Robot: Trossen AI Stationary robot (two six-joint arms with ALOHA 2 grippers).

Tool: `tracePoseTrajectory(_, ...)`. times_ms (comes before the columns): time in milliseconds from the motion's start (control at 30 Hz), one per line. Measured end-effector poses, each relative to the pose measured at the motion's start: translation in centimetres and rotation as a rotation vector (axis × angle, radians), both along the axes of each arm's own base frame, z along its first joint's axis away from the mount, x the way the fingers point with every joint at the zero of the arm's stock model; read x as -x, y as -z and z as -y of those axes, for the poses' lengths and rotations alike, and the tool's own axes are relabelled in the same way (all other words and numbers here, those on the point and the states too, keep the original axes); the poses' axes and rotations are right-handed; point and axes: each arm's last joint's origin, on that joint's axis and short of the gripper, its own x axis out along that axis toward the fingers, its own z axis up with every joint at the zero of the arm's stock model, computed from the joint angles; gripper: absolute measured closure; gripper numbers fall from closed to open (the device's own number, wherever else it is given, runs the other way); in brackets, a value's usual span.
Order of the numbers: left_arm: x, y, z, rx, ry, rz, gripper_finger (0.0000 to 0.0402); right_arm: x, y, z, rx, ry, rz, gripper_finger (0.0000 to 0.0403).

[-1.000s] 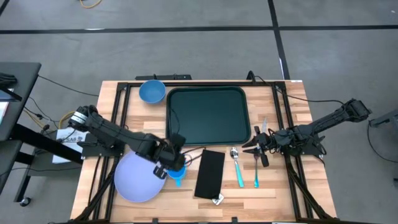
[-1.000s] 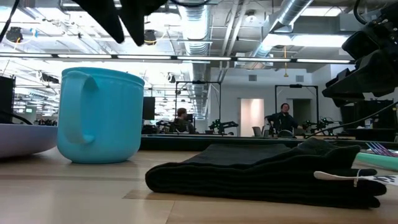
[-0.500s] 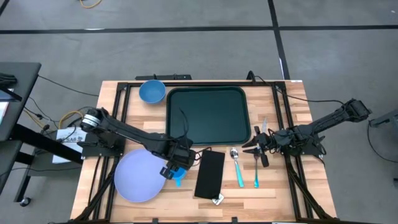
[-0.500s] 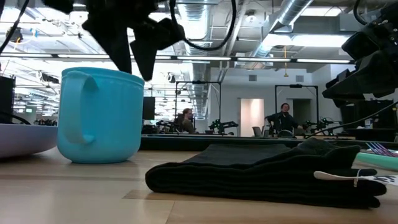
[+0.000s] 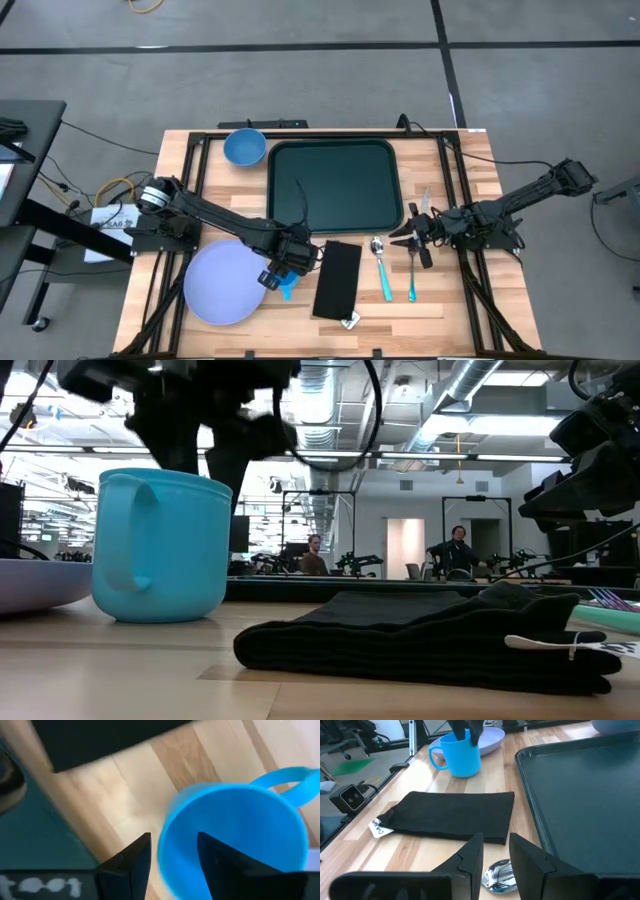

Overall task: Set up tray
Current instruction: Put the blue mug on the top left of the black serving tray

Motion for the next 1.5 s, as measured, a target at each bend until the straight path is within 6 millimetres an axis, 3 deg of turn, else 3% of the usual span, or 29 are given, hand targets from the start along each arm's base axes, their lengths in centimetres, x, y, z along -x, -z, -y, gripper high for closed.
tracePoseTrajectory(267,-0.6,3.0,0.2,-0.034,0.024,-0.101,0.0253,0.0,0.0,0.0,0.000,0.001,0.001,0.0316)
tracePoseTrajectory(800,-0.7,3.2,0.1,-0.052,-0.004,-0.099,0.0255,0.0,0.0,0.0,0.000,0.000,-0.001,0.0316)
tracePoseTrajectory(933,-0.7,3.2,0.1,-0.050,-0.006,-0.100,0.0283,0.0,0.0,0.0,0.000,0.000,-0.001,0.0316)
tracePoseTrajectory(1233,-0.6,3.2,0.3,-0.001,-0.003,-0.115,0.0392,0.0,0.0,0.0,0.000,0.000,0.000,0.0316)
tracePoseTrajectory(1500,-1.3,1.5,0.5,0.006,0.002,-0.089,0.0397,0.0,0.0,0.0,0.000,0.000,0.000,0.0316)
